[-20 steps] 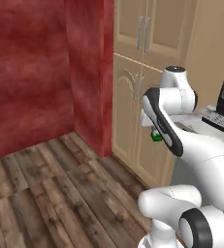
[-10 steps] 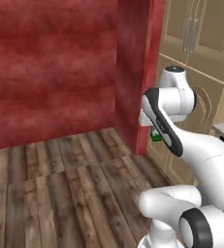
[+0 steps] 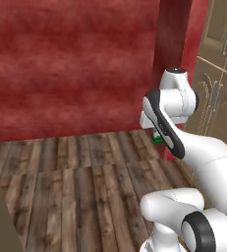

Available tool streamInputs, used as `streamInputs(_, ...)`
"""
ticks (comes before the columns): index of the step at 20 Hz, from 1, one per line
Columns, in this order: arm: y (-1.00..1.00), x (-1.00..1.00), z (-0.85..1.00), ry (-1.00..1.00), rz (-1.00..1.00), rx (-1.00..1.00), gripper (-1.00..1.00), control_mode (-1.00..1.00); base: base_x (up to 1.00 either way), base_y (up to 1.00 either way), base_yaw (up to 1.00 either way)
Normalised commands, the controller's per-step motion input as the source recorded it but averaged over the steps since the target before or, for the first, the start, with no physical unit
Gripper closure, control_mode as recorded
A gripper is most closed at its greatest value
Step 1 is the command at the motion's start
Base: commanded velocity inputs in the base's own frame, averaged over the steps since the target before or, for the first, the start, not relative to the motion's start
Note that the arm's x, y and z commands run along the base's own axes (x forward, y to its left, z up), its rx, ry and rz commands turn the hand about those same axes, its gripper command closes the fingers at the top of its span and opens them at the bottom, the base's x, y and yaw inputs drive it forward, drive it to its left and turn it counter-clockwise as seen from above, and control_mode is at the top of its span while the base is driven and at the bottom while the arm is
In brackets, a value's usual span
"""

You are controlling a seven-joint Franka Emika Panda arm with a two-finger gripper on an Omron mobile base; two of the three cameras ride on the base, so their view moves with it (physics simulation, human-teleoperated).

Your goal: Move the drinks to the dining counter.

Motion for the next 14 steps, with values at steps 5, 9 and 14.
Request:
streamInputs(5,0.0,0.0,0.0,0.0,0.0,0.0,1.0,1.0,0.0,0.16,0.33)
streamInputs(9,0.0,0.0,0.0,0.0,0.0,0.0,1.0,1.0,0.0,0.2,0.33)
streamInputs(14,0.0,0.0,0.0,0.0,0.0,0.0,1.0,1.0,0.0,0.2,0.33)
